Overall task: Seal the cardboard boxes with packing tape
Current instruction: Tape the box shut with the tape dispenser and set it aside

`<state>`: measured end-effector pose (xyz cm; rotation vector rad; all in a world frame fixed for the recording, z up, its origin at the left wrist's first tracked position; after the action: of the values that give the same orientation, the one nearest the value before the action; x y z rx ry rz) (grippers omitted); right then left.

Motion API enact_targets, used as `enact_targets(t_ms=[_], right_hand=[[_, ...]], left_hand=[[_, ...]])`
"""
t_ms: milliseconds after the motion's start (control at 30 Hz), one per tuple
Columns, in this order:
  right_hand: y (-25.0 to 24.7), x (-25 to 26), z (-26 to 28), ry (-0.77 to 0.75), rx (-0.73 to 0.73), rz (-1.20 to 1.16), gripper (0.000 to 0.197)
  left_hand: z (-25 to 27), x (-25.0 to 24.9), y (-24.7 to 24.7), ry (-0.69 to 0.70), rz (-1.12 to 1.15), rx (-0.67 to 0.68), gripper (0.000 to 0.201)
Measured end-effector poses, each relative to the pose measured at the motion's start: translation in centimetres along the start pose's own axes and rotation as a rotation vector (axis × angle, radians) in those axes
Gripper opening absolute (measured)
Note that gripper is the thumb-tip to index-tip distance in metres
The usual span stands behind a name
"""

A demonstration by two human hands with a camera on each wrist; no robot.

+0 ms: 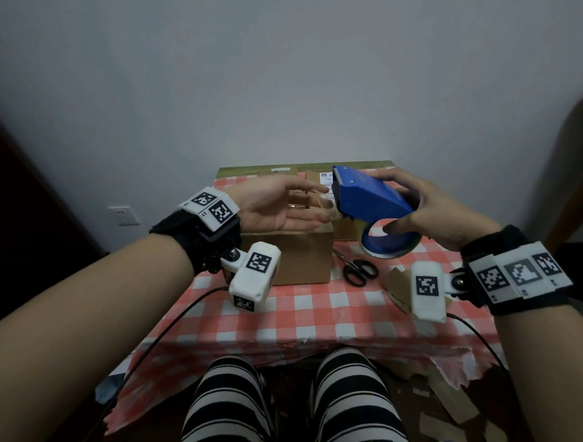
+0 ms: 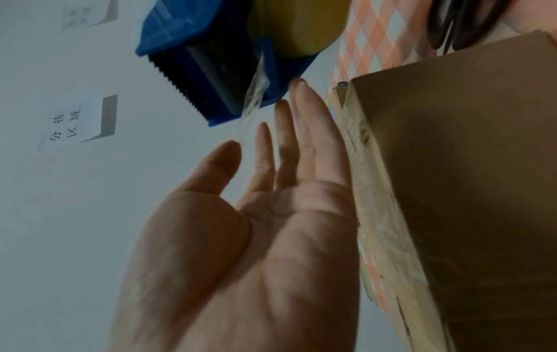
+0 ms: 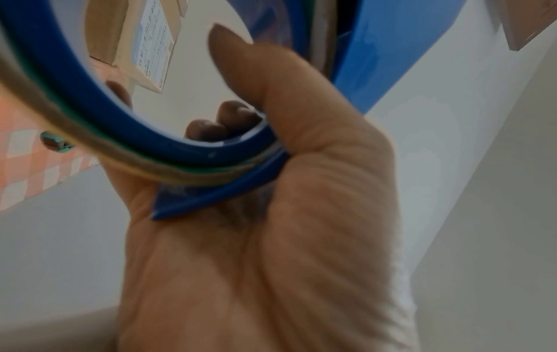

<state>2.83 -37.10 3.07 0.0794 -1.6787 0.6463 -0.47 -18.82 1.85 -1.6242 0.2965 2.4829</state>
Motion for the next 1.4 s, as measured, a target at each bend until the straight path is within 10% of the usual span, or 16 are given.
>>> enact_targets(t_ms=[1400], right_hand=[[0.0,1.3,0.0,-0.051,-0.021,-0.191,0.060]], left_hand=[[-0.2,-0.2,-1.3,-0.006,-0.048,-0.142,0.019]])
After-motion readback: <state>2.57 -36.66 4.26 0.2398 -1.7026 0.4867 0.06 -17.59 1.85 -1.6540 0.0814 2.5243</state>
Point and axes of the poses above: each hand's wrist, its own z-axis away from the middle knuckle, its own y-axis out of the palm, x = y × z, the point moved 10 cm from there along -z, towards the middle knuckle, and after that the axes turned 6 degrees about -z, right-handed, at the moved point
